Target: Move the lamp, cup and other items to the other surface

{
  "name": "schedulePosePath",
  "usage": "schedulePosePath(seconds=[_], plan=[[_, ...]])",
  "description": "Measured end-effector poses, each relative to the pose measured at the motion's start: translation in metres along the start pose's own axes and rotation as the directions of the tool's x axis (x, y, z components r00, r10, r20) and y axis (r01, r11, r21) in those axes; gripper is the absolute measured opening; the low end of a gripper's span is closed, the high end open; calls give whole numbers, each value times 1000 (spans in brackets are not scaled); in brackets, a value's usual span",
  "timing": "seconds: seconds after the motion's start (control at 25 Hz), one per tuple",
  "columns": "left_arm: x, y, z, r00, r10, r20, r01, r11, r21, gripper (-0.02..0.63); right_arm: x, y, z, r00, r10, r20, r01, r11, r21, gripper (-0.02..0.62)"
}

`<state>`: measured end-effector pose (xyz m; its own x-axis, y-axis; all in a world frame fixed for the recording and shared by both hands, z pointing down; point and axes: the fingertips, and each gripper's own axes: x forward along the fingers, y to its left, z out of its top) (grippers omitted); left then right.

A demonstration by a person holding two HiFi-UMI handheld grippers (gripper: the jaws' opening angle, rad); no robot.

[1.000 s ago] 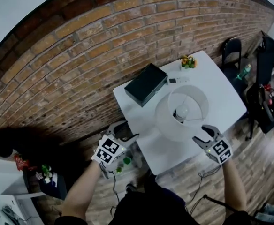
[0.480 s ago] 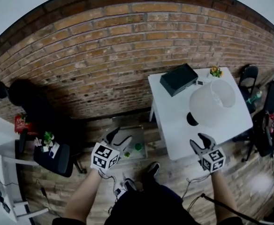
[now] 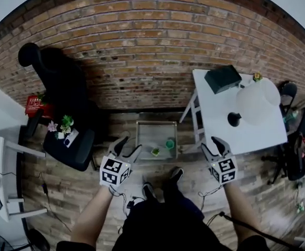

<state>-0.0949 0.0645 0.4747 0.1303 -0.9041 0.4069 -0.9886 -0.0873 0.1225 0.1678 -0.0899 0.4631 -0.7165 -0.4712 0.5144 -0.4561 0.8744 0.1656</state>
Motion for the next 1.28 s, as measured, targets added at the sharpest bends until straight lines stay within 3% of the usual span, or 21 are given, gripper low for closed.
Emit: schedulePosePath(seconds=[0.4, 0.76, 1.28], plan=[[-27, 1, -59, 998, 8, -56, -12, 998, -65, 253, 53, 98, -38, 991, 95, -99, -91, 995, 44, 199], [19, 7, -98, 984, 0, -179, -14, 997, -77, 253, 137, 126, -105, 957, 202, -206, -187, 978, 89, 219], [71, 9, -135, 949, 14, -314, -45, 995, -94, 253, 218, 123, -210, 896, 280, -345, -254, 960, 121, 245]])
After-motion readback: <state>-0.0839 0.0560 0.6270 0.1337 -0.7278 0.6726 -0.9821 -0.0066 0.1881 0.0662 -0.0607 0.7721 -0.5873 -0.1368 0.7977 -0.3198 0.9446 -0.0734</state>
